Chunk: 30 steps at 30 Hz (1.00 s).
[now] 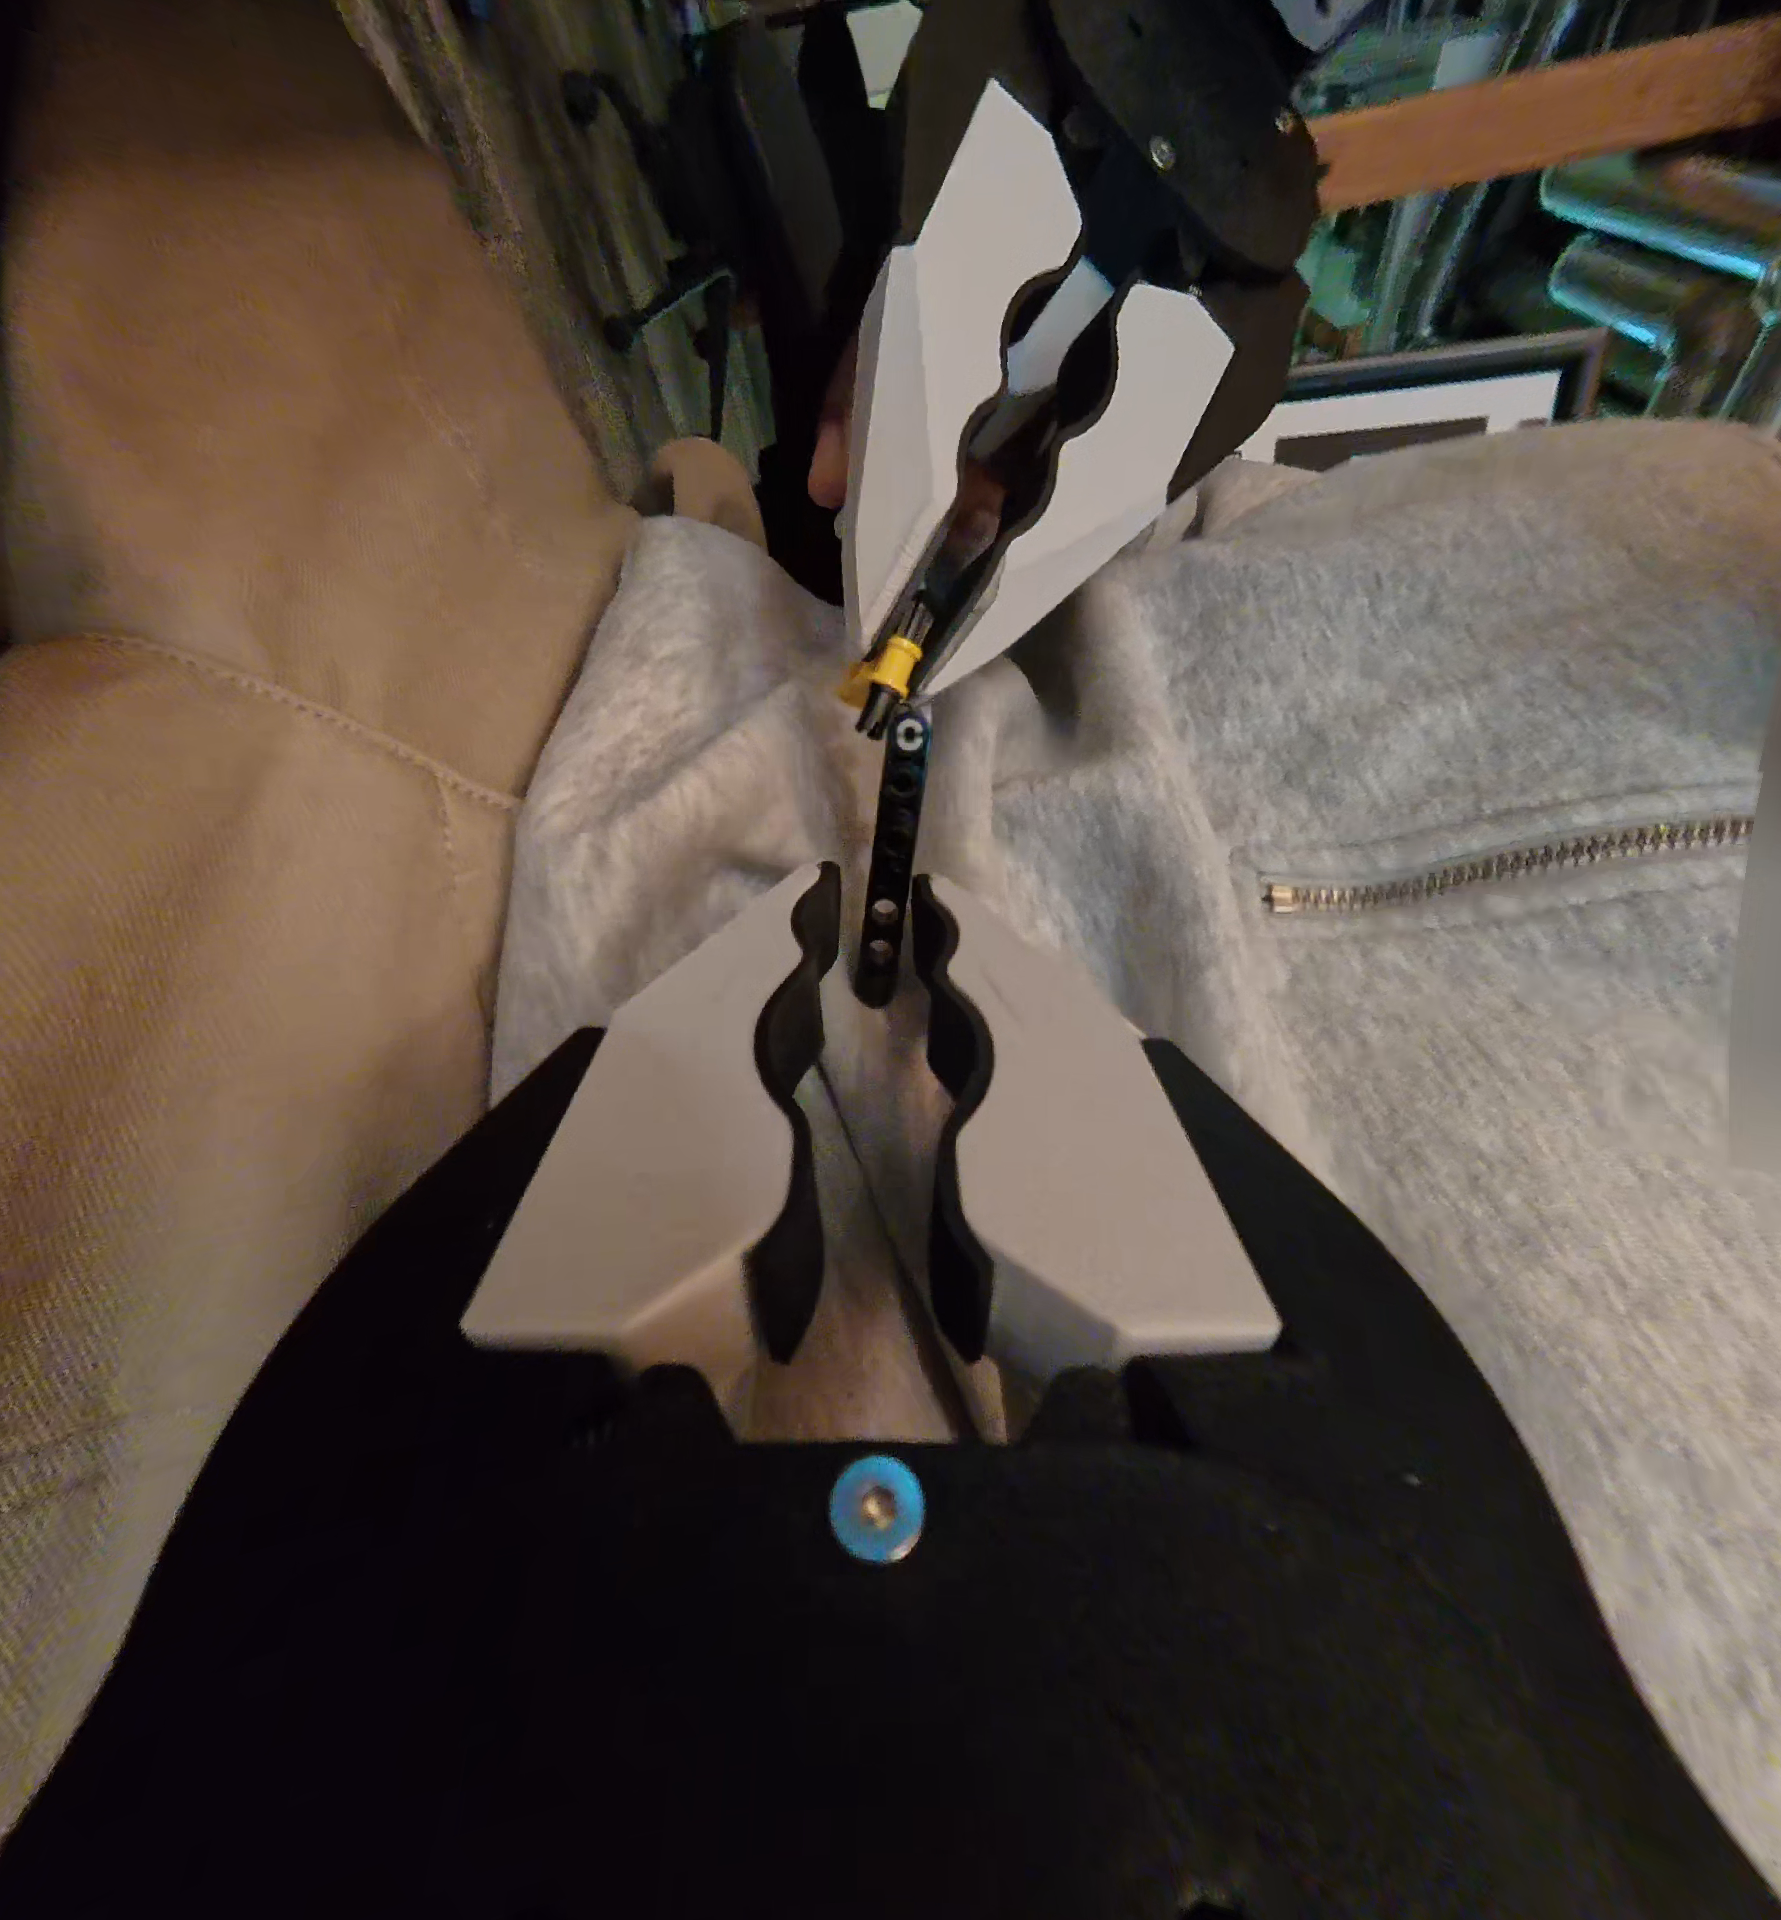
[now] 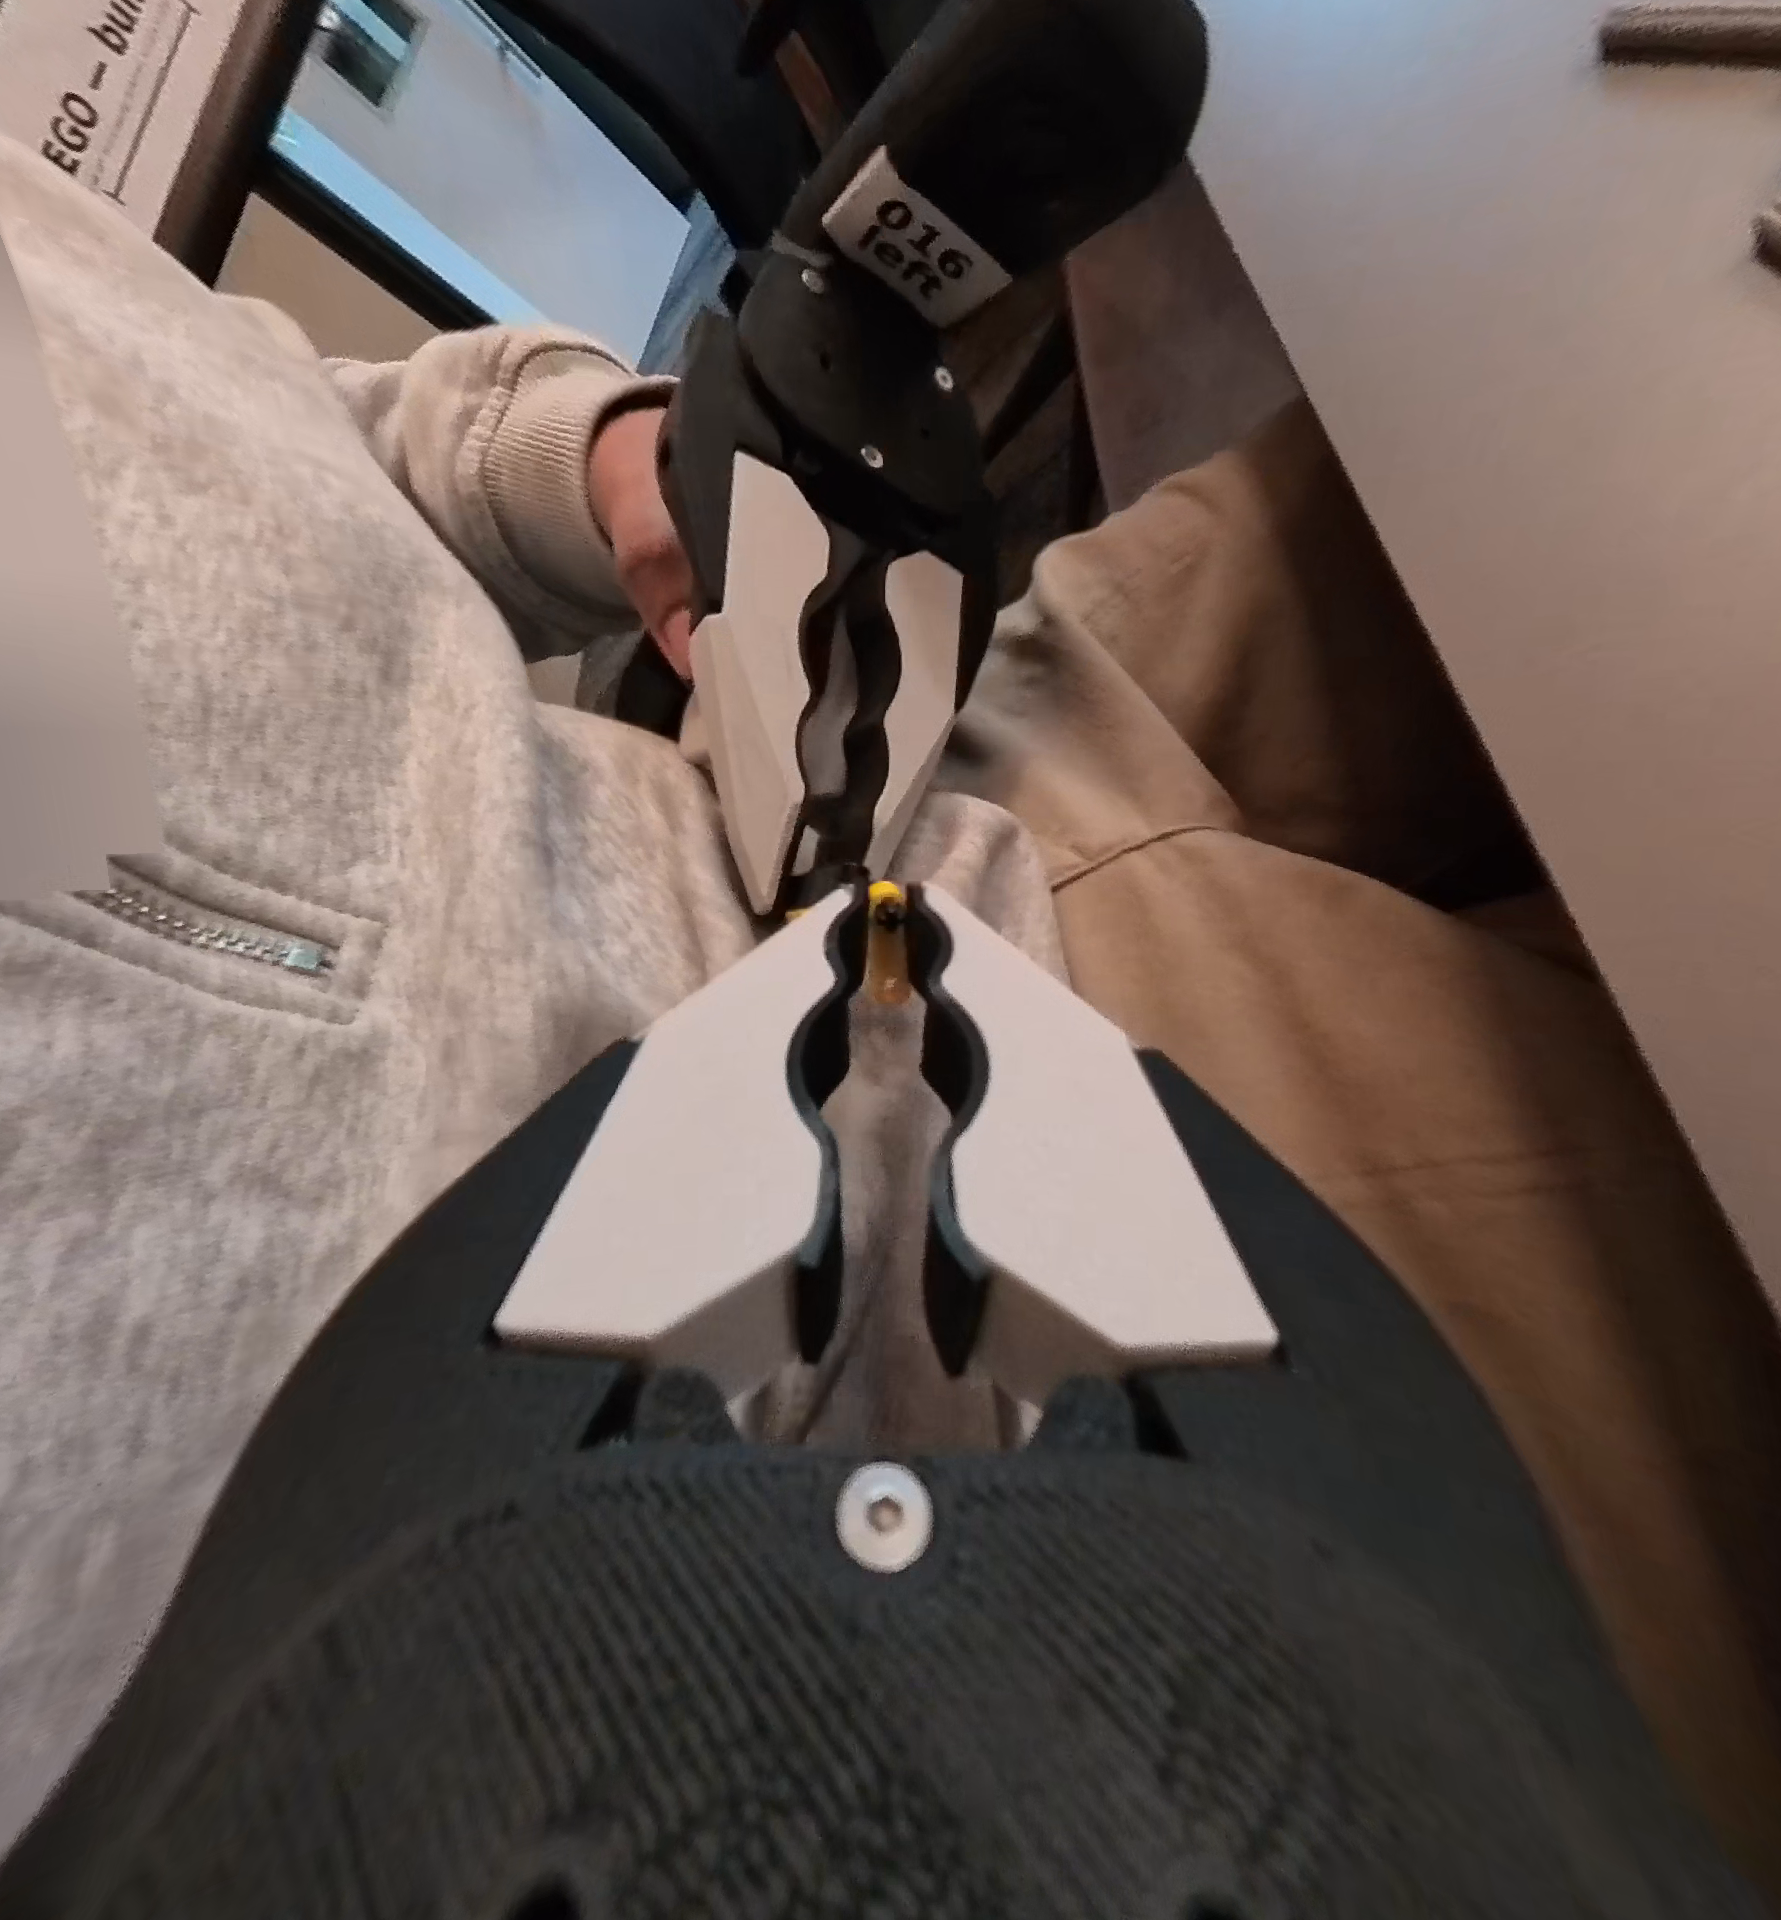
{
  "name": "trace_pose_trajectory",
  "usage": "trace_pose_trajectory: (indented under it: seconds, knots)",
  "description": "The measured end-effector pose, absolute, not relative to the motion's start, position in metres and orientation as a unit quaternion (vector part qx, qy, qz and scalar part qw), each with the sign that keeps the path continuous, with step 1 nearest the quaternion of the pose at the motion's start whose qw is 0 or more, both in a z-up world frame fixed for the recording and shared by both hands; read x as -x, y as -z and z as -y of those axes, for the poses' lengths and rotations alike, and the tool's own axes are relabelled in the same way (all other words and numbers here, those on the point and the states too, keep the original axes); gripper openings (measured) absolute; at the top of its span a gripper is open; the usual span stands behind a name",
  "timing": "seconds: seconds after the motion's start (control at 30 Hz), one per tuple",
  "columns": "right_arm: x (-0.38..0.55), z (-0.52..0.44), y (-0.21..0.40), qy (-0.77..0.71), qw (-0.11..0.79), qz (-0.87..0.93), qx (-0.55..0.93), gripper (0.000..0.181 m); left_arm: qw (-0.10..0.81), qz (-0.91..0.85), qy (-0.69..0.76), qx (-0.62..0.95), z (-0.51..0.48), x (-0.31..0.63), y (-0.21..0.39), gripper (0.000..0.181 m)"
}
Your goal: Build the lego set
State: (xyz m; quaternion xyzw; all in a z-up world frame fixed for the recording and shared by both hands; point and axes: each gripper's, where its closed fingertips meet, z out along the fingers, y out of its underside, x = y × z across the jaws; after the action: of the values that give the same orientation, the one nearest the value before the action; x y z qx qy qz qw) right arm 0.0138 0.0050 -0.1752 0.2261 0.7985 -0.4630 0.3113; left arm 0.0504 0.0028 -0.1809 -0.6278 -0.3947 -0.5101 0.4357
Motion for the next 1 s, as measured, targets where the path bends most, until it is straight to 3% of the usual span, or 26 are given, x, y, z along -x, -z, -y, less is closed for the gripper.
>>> trace_pose_trajectory:
  seconds: [0.33, 1.0]
  knots:
    - [-0.017, 0.000, 0.166, 0.474, 0.314, -0.797, -0.206, 0.005, 0.438, 0.364, 0.456, 0.684, 0.006, -0.055, 0.182, 0.017]
    - [-0.012, 0.002, 0.171, 0.463, 0.302, -0.806, -0.211, 0.005, 0.474, 0.356, 0.457, 0.663, 0.003, -0.047, 0.175, 0.007]
